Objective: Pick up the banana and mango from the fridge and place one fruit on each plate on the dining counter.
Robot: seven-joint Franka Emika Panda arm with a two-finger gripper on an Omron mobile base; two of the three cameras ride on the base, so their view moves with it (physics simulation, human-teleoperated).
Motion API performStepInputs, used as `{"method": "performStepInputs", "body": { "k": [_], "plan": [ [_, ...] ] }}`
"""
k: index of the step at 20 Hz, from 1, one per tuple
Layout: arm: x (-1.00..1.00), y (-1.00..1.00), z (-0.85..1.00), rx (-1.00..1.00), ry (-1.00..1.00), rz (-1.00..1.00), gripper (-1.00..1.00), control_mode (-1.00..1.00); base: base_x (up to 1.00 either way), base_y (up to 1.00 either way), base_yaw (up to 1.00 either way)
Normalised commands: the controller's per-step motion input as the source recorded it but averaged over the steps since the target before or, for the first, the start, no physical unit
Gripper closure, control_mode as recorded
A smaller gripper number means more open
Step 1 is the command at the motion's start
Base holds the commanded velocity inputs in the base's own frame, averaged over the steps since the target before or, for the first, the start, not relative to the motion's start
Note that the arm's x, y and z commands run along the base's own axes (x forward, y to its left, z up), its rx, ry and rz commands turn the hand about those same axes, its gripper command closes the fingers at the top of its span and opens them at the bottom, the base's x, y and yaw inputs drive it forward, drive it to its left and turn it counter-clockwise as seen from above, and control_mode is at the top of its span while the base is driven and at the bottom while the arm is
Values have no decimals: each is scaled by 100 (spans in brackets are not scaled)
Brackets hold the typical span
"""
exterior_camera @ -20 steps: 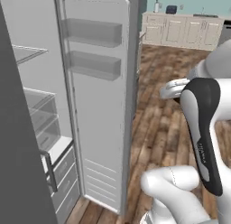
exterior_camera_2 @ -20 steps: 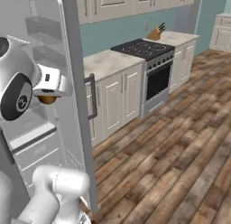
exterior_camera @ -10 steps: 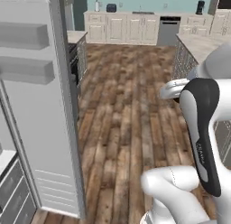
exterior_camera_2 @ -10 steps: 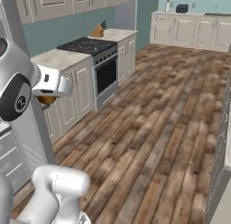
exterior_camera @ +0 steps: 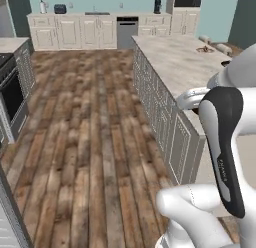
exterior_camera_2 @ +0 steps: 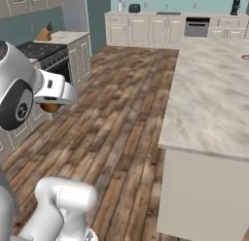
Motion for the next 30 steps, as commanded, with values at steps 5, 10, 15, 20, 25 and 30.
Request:
{"method": "performStepInputs", "body": {
  "k": [5, 10, 15, 20, 25, 30],
  "plan": [
    [0, 0, 0, 0, 0, 0, 100, 100, -25, -99, -33],
    [0, 0, 0, 0, 0, 0, 100, 100, -1, -100, -17],
    [0, 0, 0, 0, 0, 0, 100, 100, 0, -100, -7],
    [0, 0, 0, 0, 0, 0, 100, 100, 0, -100, -7],
    [0, 0, 0, 0, 0, 0, 100, 100, 0, -100, 0],
    [0, 0, 0, 0, 0, 0, 100, 100, 0, -100, 0]
  ]
}}
